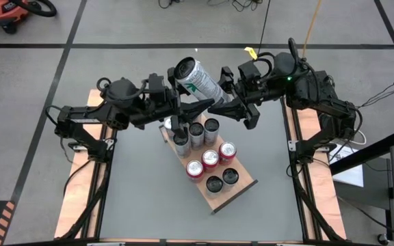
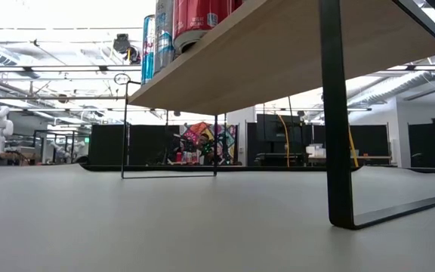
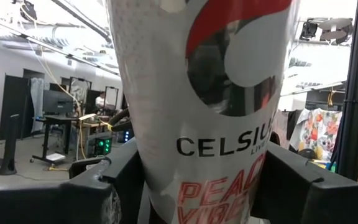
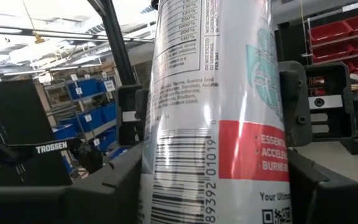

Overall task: Place canned beverage on shelf
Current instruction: Put the red soda can on the shelf aligned with the other red soda cans

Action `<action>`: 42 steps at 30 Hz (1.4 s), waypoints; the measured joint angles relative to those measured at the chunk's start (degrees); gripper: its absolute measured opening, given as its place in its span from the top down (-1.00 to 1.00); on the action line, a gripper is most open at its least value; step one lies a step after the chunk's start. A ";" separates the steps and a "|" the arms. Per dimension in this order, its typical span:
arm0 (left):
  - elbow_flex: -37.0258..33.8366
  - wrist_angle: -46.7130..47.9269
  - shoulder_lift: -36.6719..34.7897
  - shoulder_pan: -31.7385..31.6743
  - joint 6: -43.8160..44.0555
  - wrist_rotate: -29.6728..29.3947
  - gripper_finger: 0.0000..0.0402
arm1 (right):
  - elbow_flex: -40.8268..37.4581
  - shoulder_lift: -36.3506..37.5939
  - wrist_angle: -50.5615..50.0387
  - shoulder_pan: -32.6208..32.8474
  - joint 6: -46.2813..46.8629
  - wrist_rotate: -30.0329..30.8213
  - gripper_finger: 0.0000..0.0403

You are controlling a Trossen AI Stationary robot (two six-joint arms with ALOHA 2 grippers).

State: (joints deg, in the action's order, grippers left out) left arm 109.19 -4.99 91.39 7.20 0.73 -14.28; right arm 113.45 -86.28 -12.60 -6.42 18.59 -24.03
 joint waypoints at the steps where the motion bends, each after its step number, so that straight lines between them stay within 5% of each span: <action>1: 0.00 0.00 0.01 0.00 0.11 0.00 -0.20 | 0.00 0.00 -0.26 0.00 0.13 0.00 -0.17; 22: -0.13 1.14 0.26 2.37 3.48 -6.38 -0.21 | 0.32 7.30 -31.07 -1.24 -1.65 6.21 -0.62; 33: -0.02 0.63 4.09 4.87 3.41 -21.20 -0.21 | 12.95 6.56 -37.55 -5.14 2.68 7.68 -0.63; 42: -0.02 1.29 7.71 4.96 2.94 -27.87 -0.21 | 20.50 1.75 -37.44 -5.27 -4.54 7.39 -0.64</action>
State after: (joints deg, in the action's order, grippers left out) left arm 109.16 -3.70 99.10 12.16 3.68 -42.15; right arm 133.95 -84.53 -50.04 -11.68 14.05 -16.64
